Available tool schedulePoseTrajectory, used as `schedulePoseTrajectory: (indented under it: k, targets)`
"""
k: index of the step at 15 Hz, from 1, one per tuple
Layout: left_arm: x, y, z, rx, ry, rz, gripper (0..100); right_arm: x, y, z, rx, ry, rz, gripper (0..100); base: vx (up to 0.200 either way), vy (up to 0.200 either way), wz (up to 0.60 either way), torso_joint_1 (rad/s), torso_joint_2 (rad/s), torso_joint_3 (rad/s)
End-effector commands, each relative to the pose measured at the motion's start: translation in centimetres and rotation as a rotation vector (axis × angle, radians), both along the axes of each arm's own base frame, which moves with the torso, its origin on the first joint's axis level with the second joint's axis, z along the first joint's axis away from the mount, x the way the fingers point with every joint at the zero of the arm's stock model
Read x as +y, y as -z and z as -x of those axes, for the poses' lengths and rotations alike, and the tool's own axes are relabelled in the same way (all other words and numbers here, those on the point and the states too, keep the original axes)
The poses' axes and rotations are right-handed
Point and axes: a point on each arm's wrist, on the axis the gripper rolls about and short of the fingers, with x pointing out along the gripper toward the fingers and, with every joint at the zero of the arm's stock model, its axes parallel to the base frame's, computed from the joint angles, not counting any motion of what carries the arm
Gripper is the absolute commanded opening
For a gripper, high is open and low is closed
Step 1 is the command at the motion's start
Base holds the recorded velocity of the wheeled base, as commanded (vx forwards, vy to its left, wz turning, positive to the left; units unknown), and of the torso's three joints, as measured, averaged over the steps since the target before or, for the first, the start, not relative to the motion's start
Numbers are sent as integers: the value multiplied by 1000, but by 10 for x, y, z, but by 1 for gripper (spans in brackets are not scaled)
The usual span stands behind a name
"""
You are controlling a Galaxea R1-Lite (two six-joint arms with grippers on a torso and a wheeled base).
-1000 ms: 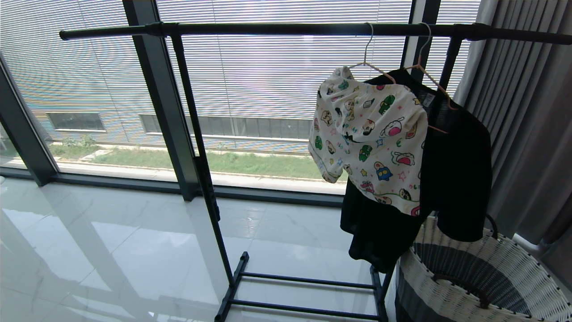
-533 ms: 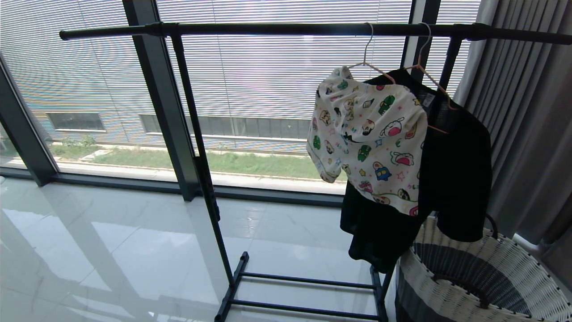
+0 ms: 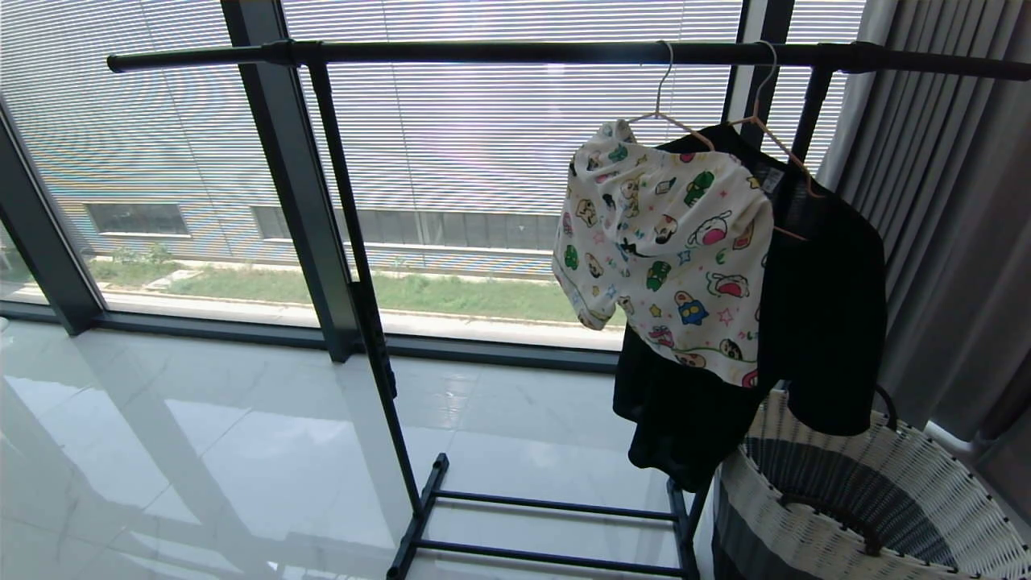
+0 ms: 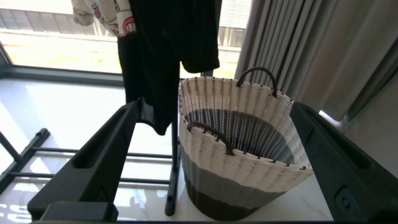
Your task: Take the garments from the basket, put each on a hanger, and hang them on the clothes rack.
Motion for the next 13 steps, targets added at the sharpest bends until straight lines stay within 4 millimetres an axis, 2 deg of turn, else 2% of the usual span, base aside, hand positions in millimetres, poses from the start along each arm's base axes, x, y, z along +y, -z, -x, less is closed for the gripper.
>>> schedulePoseTrajectory:
  k: [1, 13]
  targets:
    - [0, 0, 0, -1, -1, 0, 100, 0, 0, 0, 1, 1, 0, 100, 0, 0, 0, 0, 0, 0]
    - [0, 0, 0, 1, -1, 2, 100, 0, 0, 0, 2, -1, 14, 100, 0, 0, 0, 0, 0, 0]
